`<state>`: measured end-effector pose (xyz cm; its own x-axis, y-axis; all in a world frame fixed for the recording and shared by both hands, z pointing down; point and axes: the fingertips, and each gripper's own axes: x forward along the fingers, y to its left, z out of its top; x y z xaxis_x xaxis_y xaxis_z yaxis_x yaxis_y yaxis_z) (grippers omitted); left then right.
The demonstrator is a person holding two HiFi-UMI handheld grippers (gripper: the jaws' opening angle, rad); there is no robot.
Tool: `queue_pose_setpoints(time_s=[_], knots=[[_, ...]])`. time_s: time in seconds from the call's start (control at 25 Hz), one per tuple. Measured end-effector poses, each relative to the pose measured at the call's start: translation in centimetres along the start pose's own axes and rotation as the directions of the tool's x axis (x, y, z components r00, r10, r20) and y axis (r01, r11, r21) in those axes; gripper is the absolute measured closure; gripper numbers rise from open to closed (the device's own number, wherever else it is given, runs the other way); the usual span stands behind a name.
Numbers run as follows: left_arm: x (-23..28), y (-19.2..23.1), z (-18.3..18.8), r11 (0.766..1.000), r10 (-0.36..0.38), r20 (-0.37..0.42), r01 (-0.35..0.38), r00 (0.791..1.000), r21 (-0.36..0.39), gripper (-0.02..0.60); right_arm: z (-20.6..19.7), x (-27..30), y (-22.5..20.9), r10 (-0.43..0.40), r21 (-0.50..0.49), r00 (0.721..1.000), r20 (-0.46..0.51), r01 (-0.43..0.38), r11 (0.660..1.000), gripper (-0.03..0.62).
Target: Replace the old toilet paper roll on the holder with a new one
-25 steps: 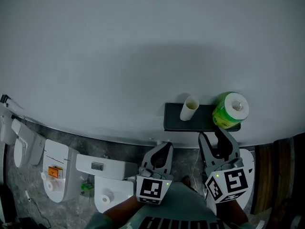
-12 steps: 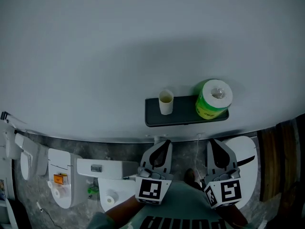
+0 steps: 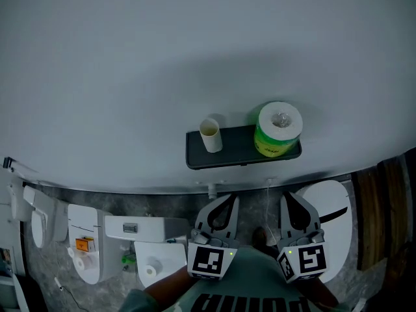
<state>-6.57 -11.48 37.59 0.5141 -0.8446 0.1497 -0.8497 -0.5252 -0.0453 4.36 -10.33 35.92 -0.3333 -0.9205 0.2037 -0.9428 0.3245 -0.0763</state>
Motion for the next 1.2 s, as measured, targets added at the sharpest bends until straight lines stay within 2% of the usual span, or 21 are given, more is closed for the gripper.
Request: queue_pose_setpoints(time_s=[0.12,0.36,0.64,0.8,0.96,1.12,1.2], knots=[[0.0,-0.3,-0.3,1.0,0.003,-0.022,-0.003,1.0,-0.008,0.578,0.1,-0.1,-0.1,0.003,0.001,1.0,0.005,-0.003,1.0,0.583],[0.0,-0.3,-0.3,1.0,0.004,-0.015,-0.003,1.0,0.022,0.578,0.4,0.2,-0.1,0.01,-0.009,1.0,0.008,-0.01,1.0,0.583],[0.2,0.0,-0.4,1.0,0.001,-0.018,0.0,1.0,0.018,0.578,0.4,0.6,-0.1,0.006,-0.007,1.0,0.002,-0.006,1.0,0.583],[0.4,0.2,-0.6,1.0,0.001,-0.045,-0.002,0.999,-0.022,0.578,0.5,0.8,-0.2,0.001,-0.009,1.0,0.001,-0.001,1.0,0.583],[0.8,0.8,0.0,0.999,0.015,0.012,-0.015,1.0,-0.035,0.578,0.5,1.0,-0.5,-0.006,-0.003,1.0,0.005,0.006,1.0,0.583],[1.0,1.0,-0.1,0.999,0.011,-0.009,-0.012,1.0,-0.04,0.578,0.9,1.4,-0.7,-0.005,-0.009,1.0,0.003,0.005,1.0,0.583],[1.1,1.2,0.3,0.999,0.019,0.012,-0.018,1.0,-0.042,0.578,1.1,1.7,-0.7,-0.001,-0.013,1.0,0.005,0.001,1.0,0.582]])
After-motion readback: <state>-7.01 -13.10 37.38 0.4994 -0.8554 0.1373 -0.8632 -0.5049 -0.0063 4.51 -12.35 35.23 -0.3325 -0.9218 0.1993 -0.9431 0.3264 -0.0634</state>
